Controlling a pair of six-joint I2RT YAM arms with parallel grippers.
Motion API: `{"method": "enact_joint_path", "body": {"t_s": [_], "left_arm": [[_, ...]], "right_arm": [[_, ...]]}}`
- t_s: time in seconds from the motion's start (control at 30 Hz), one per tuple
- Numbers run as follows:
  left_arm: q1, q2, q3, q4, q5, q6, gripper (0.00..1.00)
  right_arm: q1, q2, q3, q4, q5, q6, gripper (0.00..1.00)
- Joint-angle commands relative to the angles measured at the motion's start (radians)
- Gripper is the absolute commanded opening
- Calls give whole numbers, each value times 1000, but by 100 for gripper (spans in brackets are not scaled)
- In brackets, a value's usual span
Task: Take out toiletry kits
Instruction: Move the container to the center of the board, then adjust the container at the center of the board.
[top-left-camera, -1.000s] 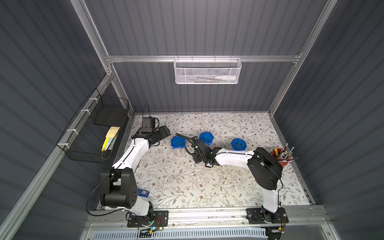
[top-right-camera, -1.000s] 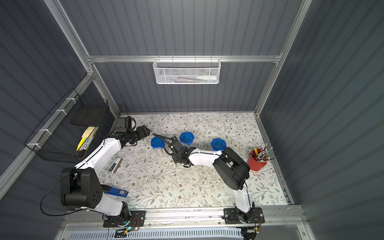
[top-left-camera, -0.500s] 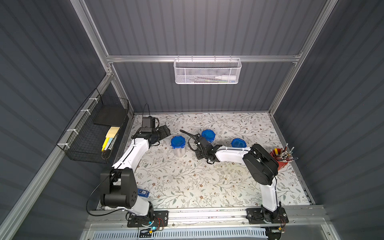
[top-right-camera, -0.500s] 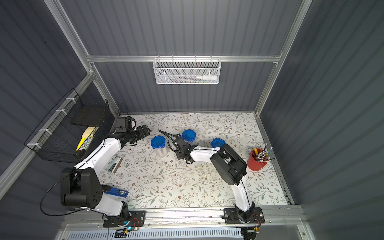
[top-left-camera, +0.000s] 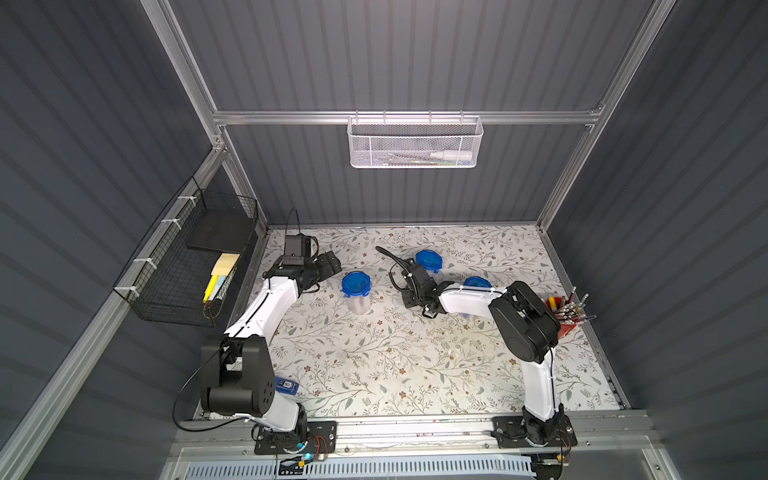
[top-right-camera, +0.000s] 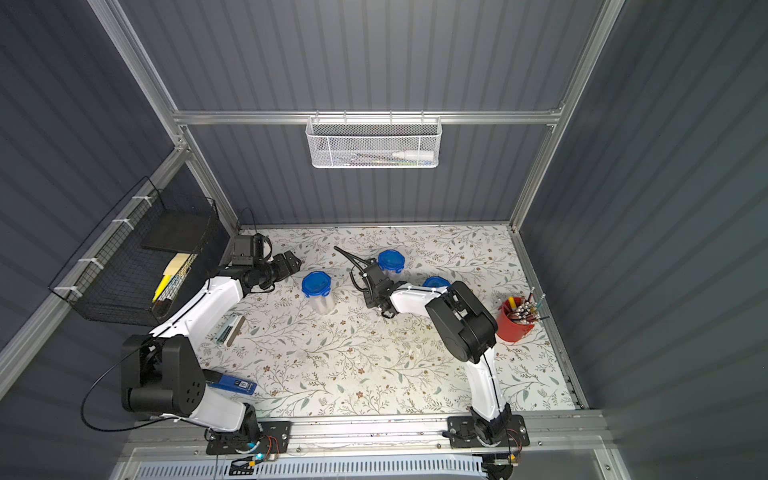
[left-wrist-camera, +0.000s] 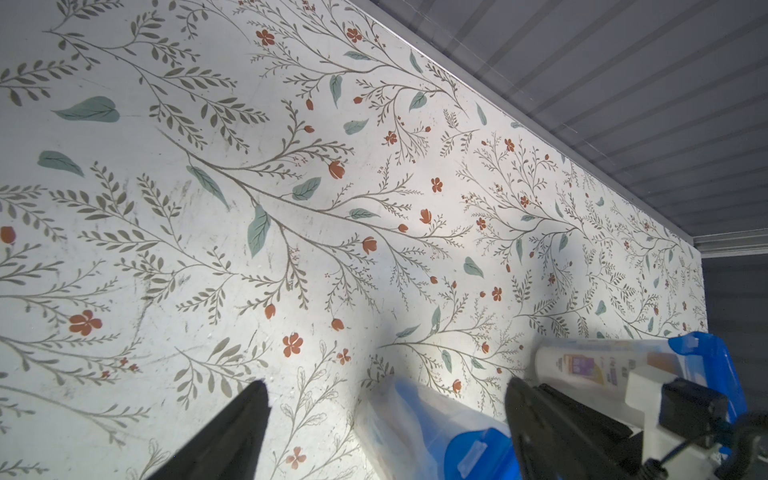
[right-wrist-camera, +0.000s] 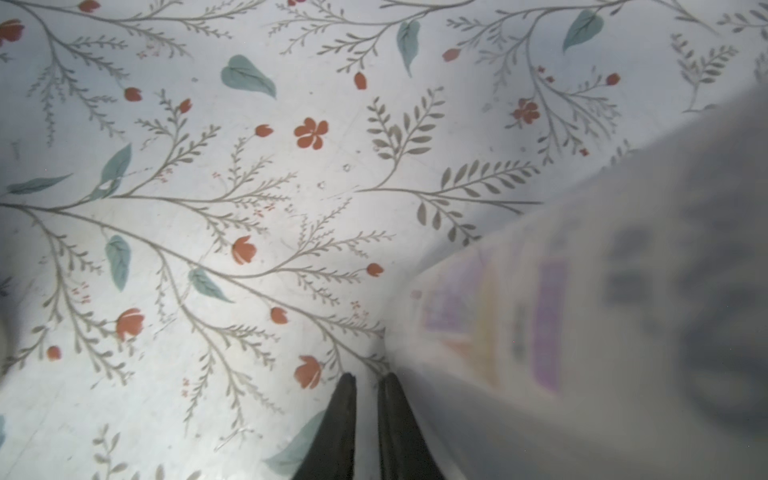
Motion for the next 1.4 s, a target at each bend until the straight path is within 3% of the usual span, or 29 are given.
{"method": "enact_joint_path", "body": {"t_s": [0.0,0.3,0.6,0.97,1.1,1.27,1.37], "left_arm": [[-6,-13,-10,11,10,-2,91],[-7,-43,-16,8,21,-18,91],[-10,-131,-31,-41,9,-38,77],[-69,-181,-77,-76,17,-50,26],[-110,-189,-95,-94,7,-50,16],[-124,-219,-100,-131,9,-49,0],[-125,-243,-108,-154,11,-47,0]], "right_arm": [[-20,26,12,3,1,-11,17],[-8,-7,15,3,-125,-3,18],[91,-126,-44,-2,-160,23,21],[111,-251,-119,29,-284,90,21],[111,-276,-69,-3,-285,66,12],[111,-225,90,-93,-246,7,12],[109,-174,185,-116,-242,-26,12]]}}
